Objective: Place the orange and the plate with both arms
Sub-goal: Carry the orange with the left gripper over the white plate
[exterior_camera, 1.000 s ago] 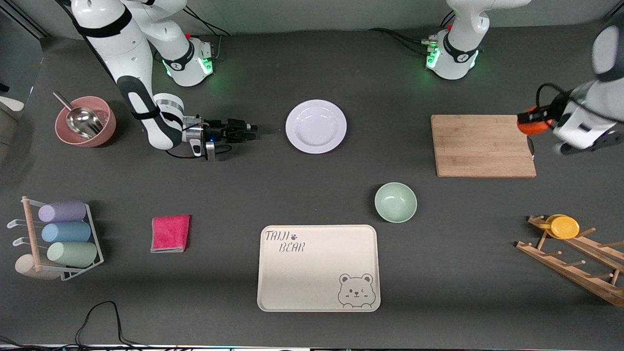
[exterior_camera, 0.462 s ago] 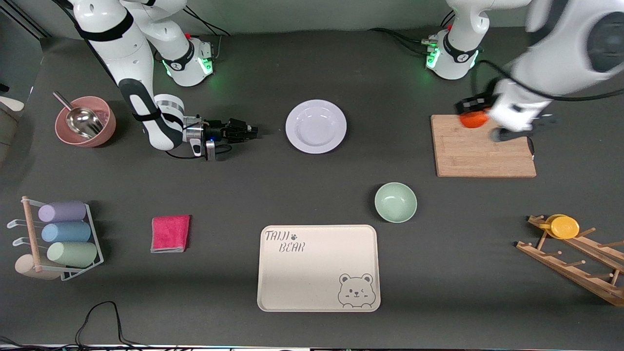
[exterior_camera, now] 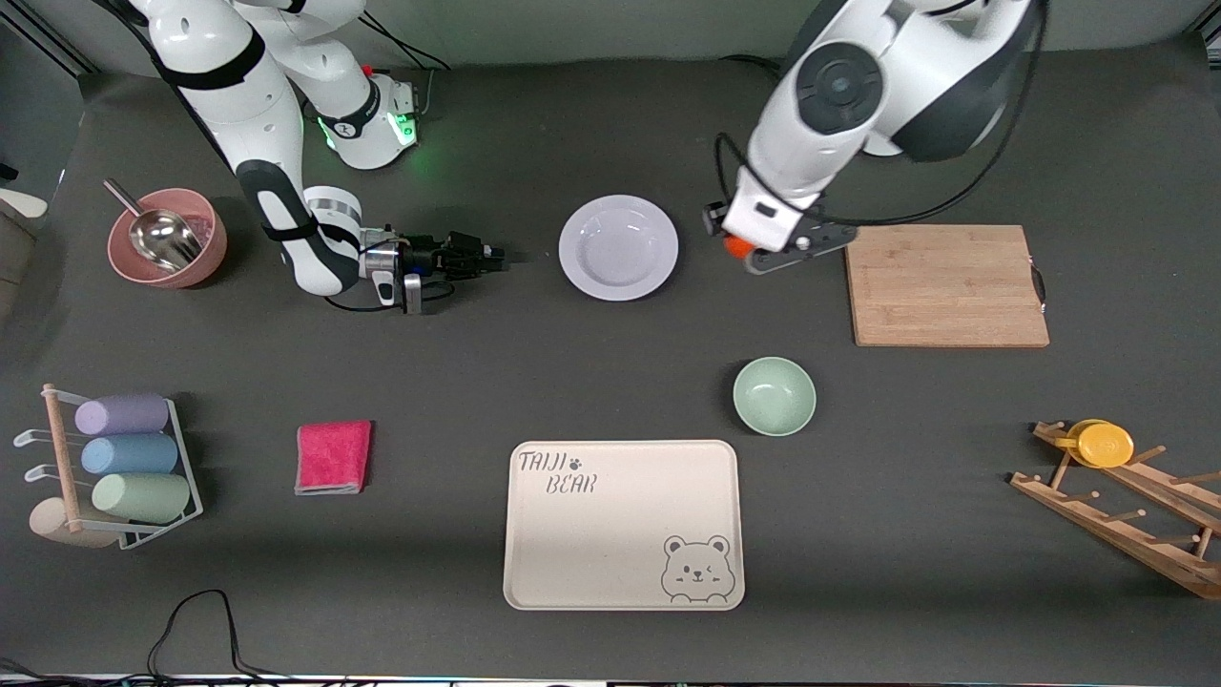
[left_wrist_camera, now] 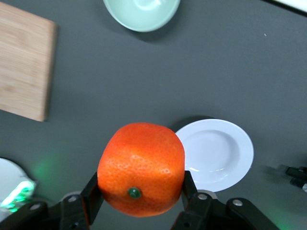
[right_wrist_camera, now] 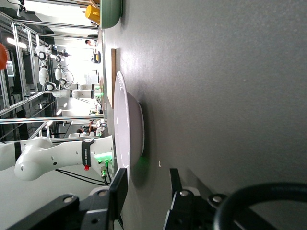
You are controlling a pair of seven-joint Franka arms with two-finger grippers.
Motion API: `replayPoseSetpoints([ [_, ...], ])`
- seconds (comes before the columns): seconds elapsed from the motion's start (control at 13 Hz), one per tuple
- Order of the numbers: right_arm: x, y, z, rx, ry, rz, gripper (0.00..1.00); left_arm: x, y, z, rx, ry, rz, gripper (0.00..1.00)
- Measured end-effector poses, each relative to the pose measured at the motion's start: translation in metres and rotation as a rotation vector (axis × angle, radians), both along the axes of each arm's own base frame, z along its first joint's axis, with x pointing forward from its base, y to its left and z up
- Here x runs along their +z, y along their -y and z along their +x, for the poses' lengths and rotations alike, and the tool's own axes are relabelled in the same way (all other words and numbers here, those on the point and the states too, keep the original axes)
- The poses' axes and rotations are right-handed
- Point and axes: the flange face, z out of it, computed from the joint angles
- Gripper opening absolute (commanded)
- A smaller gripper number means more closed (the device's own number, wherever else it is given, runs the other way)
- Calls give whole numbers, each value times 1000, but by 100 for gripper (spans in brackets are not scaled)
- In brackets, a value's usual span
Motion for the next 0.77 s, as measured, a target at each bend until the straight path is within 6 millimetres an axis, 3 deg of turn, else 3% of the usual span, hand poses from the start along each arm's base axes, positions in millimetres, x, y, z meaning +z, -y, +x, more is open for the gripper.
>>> replayPoseSetpoints([
  [0.31, -1, 1, 0, -1, -1, -1, 43, -97, 57, -42, 47, -23, -32, 0],
  [0.54, -1, 1, 1, -1, 1, 0, 43, -140, 102, -75, 71, -25, -53, 0],
  [0.77, -1, 1, 2, -2, 0, 0, 43, -180, 126, -96, 65, 2, -31, 0],
])
